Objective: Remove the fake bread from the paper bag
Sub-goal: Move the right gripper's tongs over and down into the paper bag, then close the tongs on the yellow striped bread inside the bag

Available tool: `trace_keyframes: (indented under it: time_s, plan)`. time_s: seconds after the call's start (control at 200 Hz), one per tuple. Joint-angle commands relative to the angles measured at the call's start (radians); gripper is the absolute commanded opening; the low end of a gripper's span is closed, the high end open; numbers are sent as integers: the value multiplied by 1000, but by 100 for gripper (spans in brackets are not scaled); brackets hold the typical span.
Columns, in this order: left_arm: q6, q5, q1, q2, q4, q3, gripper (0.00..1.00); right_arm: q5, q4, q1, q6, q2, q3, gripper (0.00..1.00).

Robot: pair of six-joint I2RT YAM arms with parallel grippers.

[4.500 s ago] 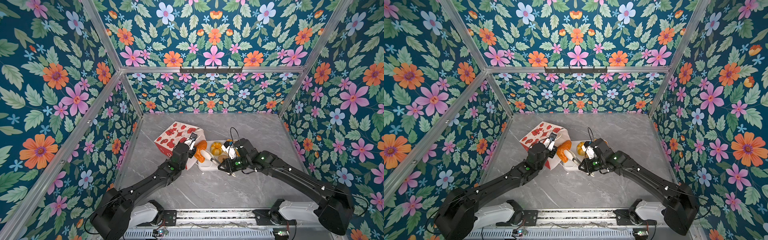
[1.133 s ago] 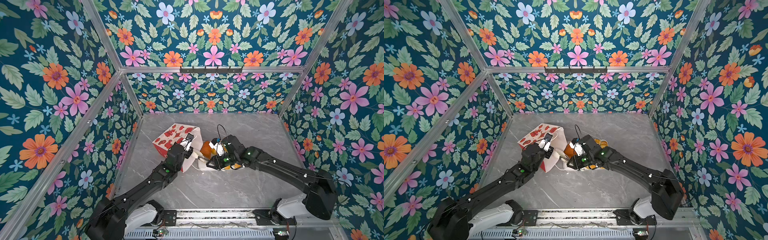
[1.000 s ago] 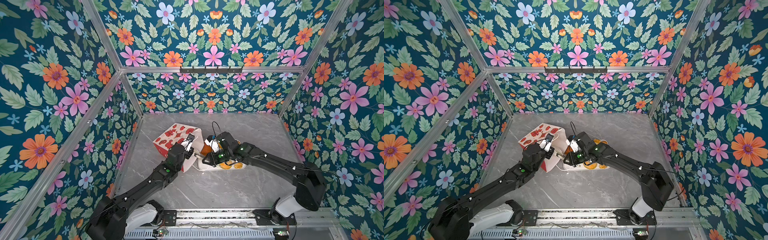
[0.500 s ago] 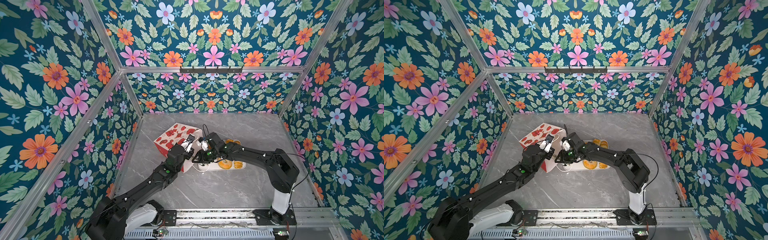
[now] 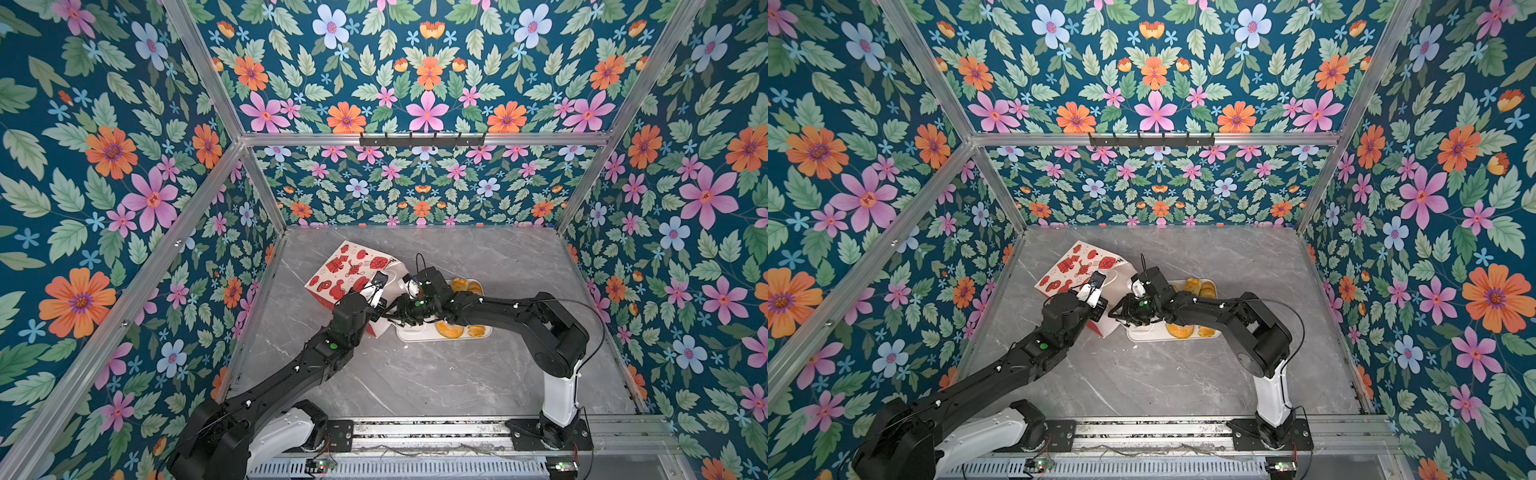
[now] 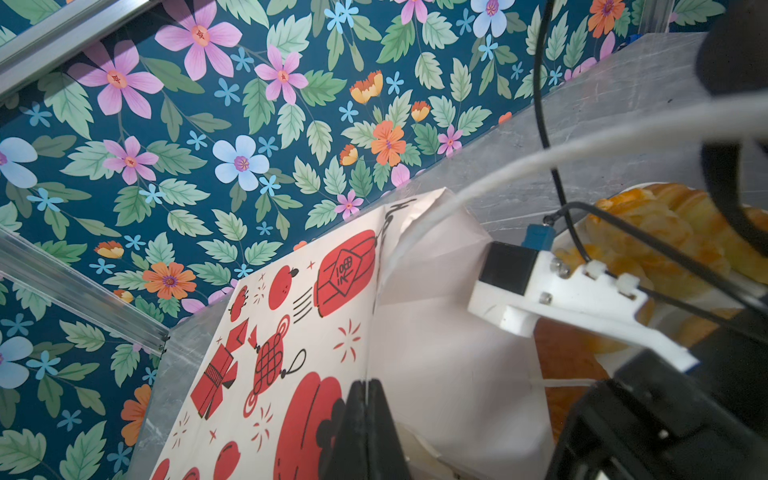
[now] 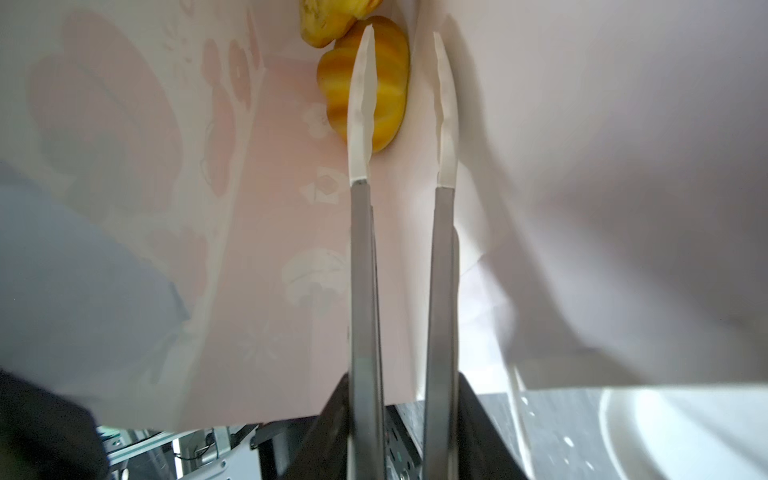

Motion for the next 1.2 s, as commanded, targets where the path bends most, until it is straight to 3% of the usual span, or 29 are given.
trace_keyframes:
  time_s: [0.0,0.76,1.195]
  plan:
    - [-5,14,-1,-5,39,0,0,-27,149,-1,74,3,-9,35]
    - [-20,48,-2,9,30,6,0,-47,287,-33,197,82,30,37]
    - [-19,67,-5,27,27,15,0,-53,139,-33,162,104,118,39]
